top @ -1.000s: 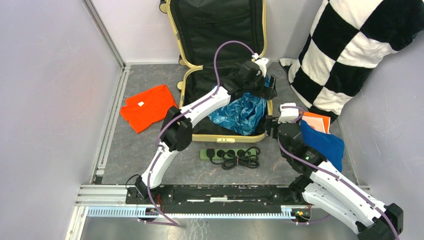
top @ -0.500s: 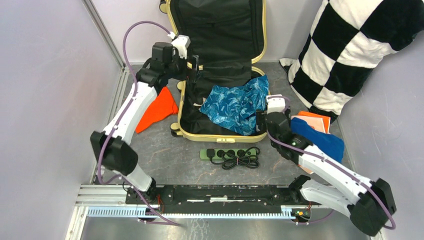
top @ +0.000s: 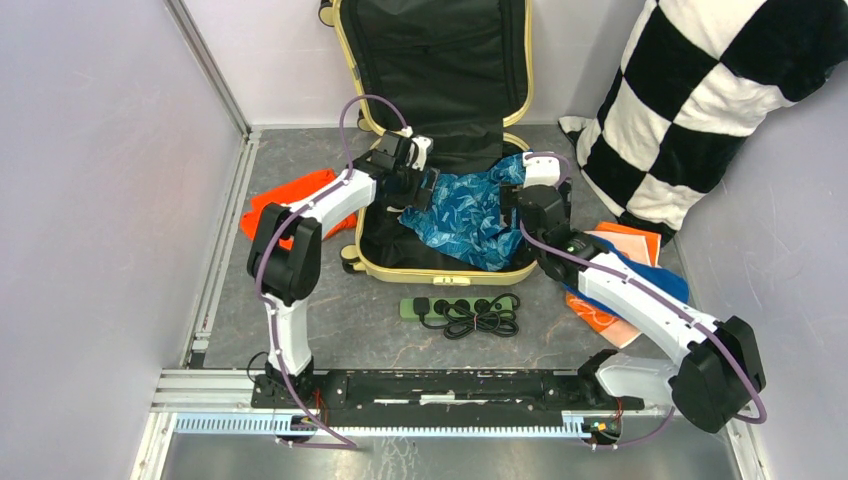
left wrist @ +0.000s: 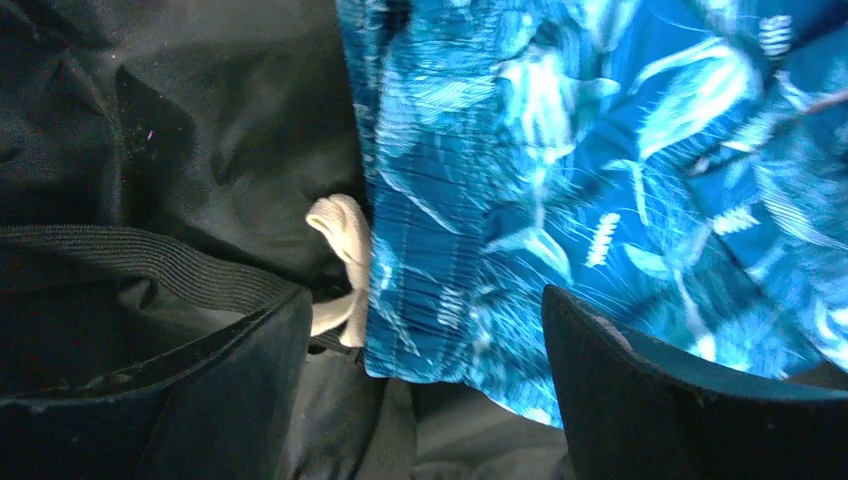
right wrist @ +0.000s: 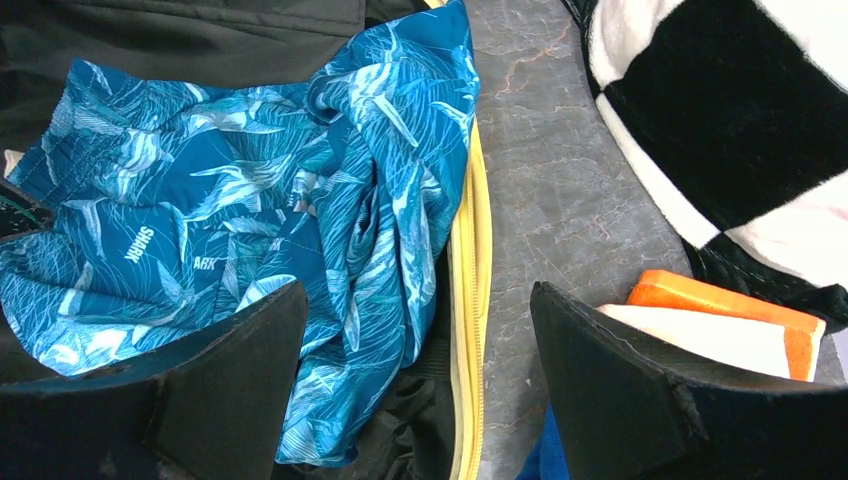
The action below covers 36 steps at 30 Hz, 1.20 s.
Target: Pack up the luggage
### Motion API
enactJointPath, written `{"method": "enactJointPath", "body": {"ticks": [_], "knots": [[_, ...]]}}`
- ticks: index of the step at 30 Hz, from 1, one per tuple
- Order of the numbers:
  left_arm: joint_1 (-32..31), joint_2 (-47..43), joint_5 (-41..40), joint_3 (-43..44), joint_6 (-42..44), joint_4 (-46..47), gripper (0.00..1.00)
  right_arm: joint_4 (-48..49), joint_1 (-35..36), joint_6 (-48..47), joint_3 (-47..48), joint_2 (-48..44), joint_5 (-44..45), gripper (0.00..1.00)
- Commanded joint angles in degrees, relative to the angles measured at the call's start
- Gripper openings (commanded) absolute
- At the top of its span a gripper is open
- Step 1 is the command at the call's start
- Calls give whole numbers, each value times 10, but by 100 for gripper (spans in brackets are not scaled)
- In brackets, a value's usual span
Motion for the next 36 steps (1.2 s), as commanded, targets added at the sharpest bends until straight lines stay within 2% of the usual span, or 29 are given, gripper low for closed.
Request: {"method": "enactJointPath", "body": {"ticks": [1,5,11,16,22,26,32,36], "knots": [[3,34,-39,52,0,52,88,6,-20,8,0,-26,-23,90],[3,77,-33,66,-4,63,82,8,-45,19,-27,-55,-52,89],[2,99,21,72,-22,78,70,8,-66,21,-51,-72,-73,88],[3,112,9,75,-19,77,63,8,-72,26,-61,-80,-84,87],[3,110,16,58,-29,74,34,5,-75,23,-57,-89,-88,86],[3,71,-31,47,-35,71,4,2,-83,20,-55,-89,-88,86],[9,-16,-179,7,-2,72,2,4,-98,21,-49,-78,-106,85],[18,-52,-233,-45,3,70,2,6,-99,20,-36,-58,-121,84]]}}
